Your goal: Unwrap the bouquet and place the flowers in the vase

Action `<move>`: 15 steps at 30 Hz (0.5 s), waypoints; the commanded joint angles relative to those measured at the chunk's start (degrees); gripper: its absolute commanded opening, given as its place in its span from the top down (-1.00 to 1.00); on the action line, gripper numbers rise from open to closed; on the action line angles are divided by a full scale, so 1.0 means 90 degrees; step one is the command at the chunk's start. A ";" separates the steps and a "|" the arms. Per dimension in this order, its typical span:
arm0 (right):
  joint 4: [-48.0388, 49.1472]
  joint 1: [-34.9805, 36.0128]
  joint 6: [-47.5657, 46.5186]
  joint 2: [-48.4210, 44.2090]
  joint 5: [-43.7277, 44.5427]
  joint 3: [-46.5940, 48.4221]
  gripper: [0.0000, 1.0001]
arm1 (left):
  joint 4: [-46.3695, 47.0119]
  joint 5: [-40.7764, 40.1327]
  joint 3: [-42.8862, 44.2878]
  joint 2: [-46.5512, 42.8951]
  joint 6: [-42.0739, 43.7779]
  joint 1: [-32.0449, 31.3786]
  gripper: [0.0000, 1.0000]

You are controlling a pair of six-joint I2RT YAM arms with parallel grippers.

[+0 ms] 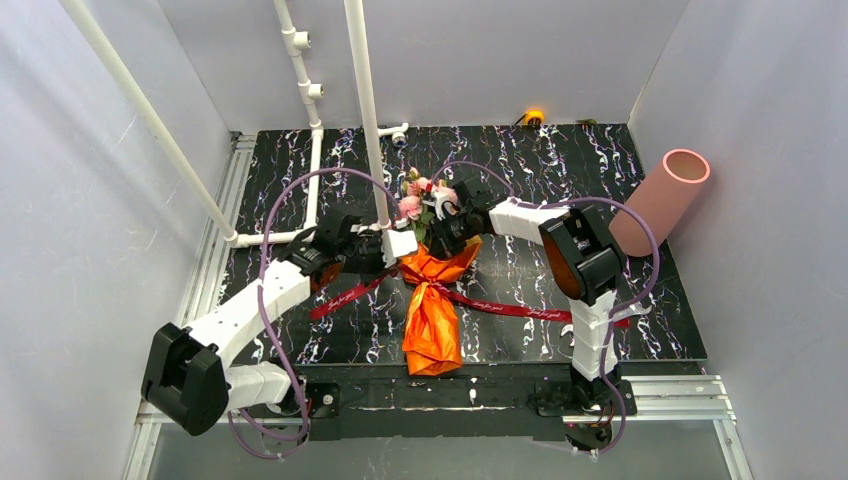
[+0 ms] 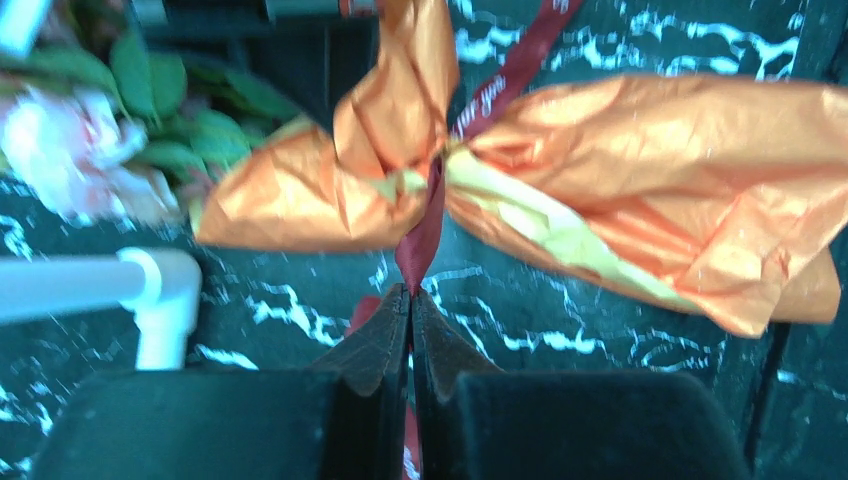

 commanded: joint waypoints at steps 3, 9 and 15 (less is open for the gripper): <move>-0.0604 -0.0055 -0.0331 0.0186 0.1418 -0.0446 0.97 | -0.0015 0.0188 -0.0712 -0.0556 0.0245 0.0247 1.00; -0.0528 -0.0060 -0.0477 0.0117 0.1529 -0.0601 0.97 | -0.0015 0.0435 0.0352 -0.0267 0.0046 -0.0398 1.00; -0.0562 -0.0055 -0.0598 0.0085 0.1674 -0.0674 0.97 | 0.0110 0.0826 0.1676 0.0041 -0.1240 -0.0497 1.00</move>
